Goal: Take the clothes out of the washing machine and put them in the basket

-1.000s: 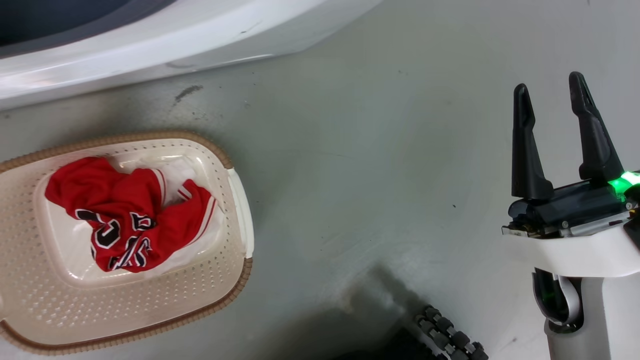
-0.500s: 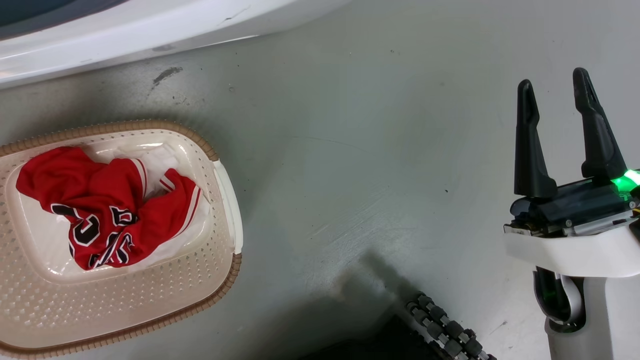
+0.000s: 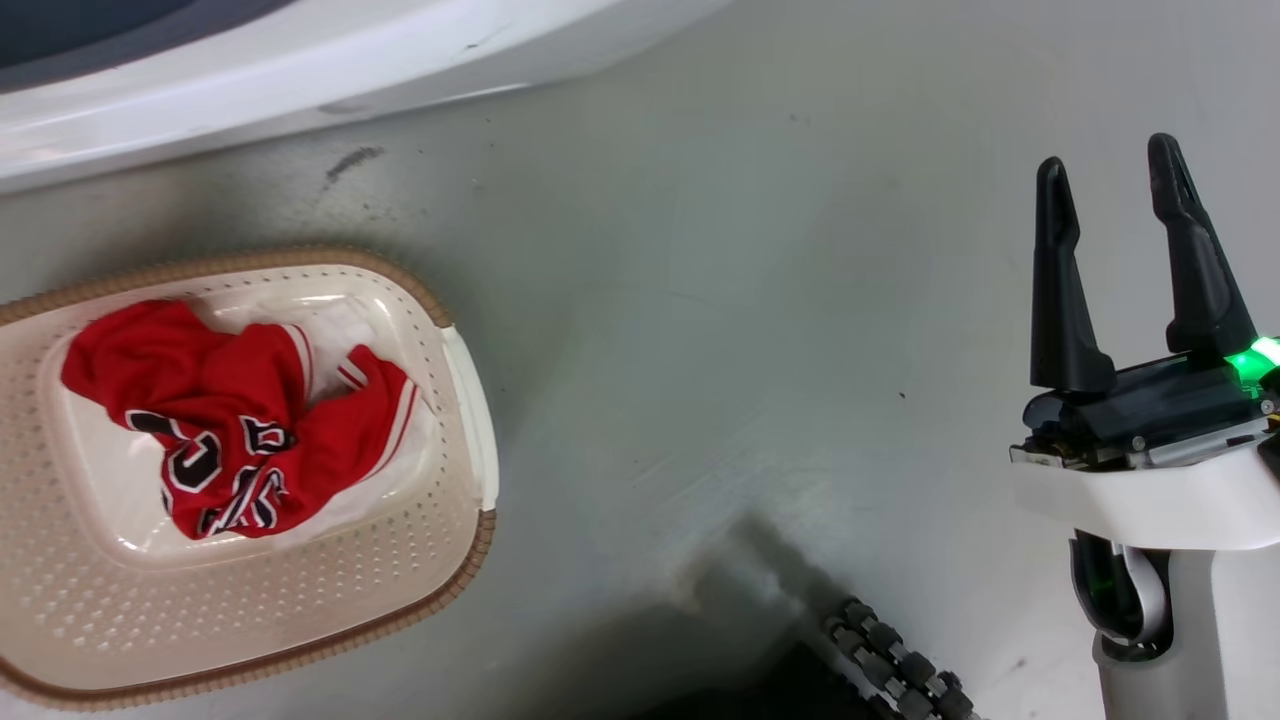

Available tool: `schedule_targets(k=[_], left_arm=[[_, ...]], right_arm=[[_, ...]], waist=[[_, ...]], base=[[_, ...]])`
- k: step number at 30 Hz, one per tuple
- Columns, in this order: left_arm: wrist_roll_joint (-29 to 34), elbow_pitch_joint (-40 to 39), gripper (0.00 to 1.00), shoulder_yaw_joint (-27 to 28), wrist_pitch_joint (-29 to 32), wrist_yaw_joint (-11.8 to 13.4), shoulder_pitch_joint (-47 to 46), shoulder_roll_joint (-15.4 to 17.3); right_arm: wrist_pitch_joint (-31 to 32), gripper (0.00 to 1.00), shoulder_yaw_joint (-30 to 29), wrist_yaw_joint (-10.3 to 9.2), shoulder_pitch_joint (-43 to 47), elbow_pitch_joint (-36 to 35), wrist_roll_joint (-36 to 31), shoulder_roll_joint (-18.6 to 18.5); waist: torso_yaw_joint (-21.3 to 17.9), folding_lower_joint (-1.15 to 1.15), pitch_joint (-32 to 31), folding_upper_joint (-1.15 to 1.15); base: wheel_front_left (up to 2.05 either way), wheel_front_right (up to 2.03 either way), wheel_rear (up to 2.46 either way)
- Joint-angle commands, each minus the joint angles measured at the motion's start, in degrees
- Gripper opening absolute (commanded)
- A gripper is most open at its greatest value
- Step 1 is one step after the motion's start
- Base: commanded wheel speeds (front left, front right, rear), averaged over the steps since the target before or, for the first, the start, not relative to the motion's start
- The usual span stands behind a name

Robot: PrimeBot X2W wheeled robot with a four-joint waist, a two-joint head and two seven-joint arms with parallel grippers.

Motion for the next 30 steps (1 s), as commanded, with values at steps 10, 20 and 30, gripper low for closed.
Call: schedule_targets(k=[10,20,30], left_arm=[[-4.4,1.5,0.0,2.1,-14.8,0.5,10.2,-6.2],[-7.9,0.6,0.0,1.2,-27.9,0.0,22.3,-13.1],[-11.6,-4.7,0.0,-0.1,-32.2,0.0,35.1,-15.6]], right_arm=[[-0.1,1.0,-1.4,-0.06,1.1,1.0,-3.6,0.0],[-0.1,1.0,-1.2,-0.06,4.7,2.4,-7.4,0.0],[-0.1,1.0,-1.3,-0.06,9.2,3.7,-9.5,0.0]], waist=[[5.5,0.0,-9.3,0.0],[11.5,0.0,-18.8,0.0],[14.7,0.0,-27.8,0.0]], base=[[0.0,0.0,0.0],[0.0,0.0,0.0],[0.0,0.0,0.0]])
